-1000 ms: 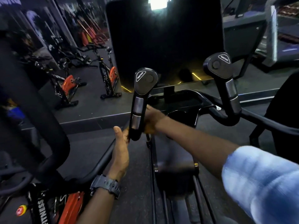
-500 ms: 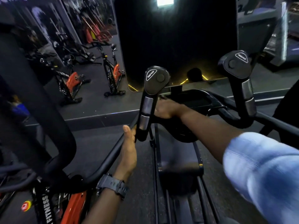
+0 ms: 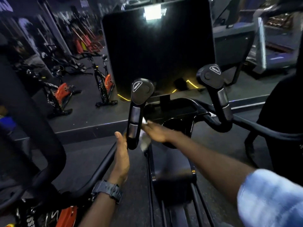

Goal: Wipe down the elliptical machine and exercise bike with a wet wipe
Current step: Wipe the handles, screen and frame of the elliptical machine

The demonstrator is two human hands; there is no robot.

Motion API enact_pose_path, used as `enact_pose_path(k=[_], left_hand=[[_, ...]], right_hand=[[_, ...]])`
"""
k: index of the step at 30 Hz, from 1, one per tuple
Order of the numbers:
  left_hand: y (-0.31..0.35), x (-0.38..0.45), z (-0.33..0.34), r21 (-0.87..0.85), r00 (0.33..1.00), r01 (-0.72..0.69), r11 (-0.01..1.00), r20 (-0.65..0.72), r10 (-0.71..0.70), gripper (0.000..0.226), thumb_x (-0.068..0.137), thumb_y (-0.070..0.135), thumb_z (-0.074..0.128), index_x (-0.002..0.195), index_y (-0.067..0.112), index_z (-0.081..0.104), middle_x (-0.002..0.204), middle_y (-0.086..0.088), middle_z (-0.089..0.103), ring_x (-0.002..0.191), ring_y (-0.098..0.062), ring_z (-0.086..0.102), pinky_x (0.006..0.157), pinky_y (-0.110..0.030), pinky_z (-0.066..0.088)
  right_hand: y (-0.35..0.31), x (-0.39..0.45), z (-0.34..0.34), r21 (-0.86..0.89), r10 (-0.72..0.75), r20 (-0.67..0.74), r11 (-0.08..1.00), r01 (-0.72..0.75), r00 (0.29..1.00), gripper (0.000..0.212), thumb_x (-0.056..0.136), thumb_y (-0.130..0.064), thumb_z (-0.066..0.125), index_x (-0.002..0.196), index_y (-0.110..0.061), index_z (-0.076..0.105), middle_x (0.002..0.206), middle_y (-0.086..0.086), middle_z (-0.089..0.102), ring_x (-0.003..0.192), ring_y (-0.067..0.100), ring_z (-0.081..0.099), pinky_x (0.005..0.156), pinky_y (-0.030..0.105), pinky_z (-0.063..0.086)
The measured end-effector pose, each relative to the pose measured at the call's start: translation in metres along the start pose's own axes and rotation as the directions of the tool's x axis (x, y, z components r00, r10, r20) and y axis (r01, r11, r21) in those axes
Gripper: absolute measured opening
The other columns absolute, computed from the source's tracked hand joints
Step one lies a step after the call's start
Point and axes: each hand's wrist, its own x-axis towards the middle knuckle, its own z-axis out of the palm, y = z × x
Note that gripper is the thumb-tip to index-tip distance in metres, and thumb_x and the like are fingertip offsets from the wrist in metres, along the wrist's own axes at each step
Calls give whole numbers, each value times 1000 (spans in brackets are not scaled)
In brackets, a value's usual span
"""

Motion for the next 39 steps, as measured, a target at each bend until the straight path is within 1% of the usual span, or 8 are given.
enact_pose_path(k=[2, 5, 10, 16, 20, 27, 32, 39], left_hand=[[-1, -2, 4, 1, 999, 5, 1000, -44, -5, 123, 63, 106, 27, 157, 27, 35, 161, 8, 39, 149, -4, 32, 127, -39, 19], [1, -8, 10, 13, 996, -29, 999, -83, 30, 124, 60, 106, 28, 161, 36, 14, 168, 19, 15, 152, 6, 15, 127, -32, 10], [30, -8, 24, 173, 958, -271, 947, -53, 283, 102, 80, 94, 11, 162, 33, 9, 167, 27, -7, 153, 7, -5, 123, -23, 1], [52, 19, 22, -9, 971, -235, 972, -39, 234, 92, 86, 91, 17, 153, 34, 43, 156, 1, 48, 148, -21, 40, 122, -57, 26], [68, 37, 18, -20, 981, -197, 980, -3, 196, 92, 86, 91, 11, 148, 35, 50, 152, -9, 52, 146, -34, 42, 119, -64, 27], [95, 36, 22, -66, 989, -145, 987, -21, 144, 108, 73, 101, 15, 143, 30, 57, 143, 8, 61, 140, -11, 49, 122, -49, 30], [111, 35, 26, -137, 978, -204, 969, 16, 208, 102, 76, 97, 18, 135, 28, 63, 132, 7, 69, 130, -10, 59, 118, -46, 38], [125, 40, 27, -226, 978, -192, 955, 39, 205, 99, 84, 83, 11, 125, 13, 67, 115, -11, 75, 113, -22, 71, 95, -38, 57]], right_hand=[[-12, -4, 26, 522, 65, -16, 852, -47, 998, 59, 99, -55, 25, 128, -16, 59, 130, 16, 60, 120, 29, 58, 103, 39, 46], [-25, -13, 38, 935, 36, 72, 346, -80, 997, 84, 91, -77, 28, 123, -9, 66, 115, 18, 66, 89, 24, 67, 77, 31, 55], [-57, -36, -13, 998, -153, -63, -10, 62, 986, 120, 71, -96, 24, 135, 0, 55, 141, 24, 51, 134, 36, 47, 118, 52, 27], [-82, -54, -78, 887, -101, -433, -226, 403, 896, 117, 74, -92, 27, 141, 2, 45, 141, 17, 54, 132, 30, 50, 117, 46, 30], [-90, -61, -44, 913, -16, -401, -90, 398, 916, 100, 83, -85, 25, 135, -4, 55, 128, 20, 62, 109, 26, 67, 90, 36, 54], [-112, -78, -95, 705, -70, -597, 430, 564, 800, 100, 74, -87, 38, 145, -18, 44, 141, -6, 56, 135, 14, 47, 115, 50, 31], [-89, -83, -68, 355, -225, -694, 720, 596, 684, 95, 83, -81, 40, 153, -16, 31, 155, -7, 37, 142, 1, 32, 112, 20, 31], [-118, -73, -72, -288, -519, -512, 855, 432, 685, 89, 90, -76, 18, 157, -19, 16, 158, -1, 32, 141, 3, 32, 112, 25, 31]])
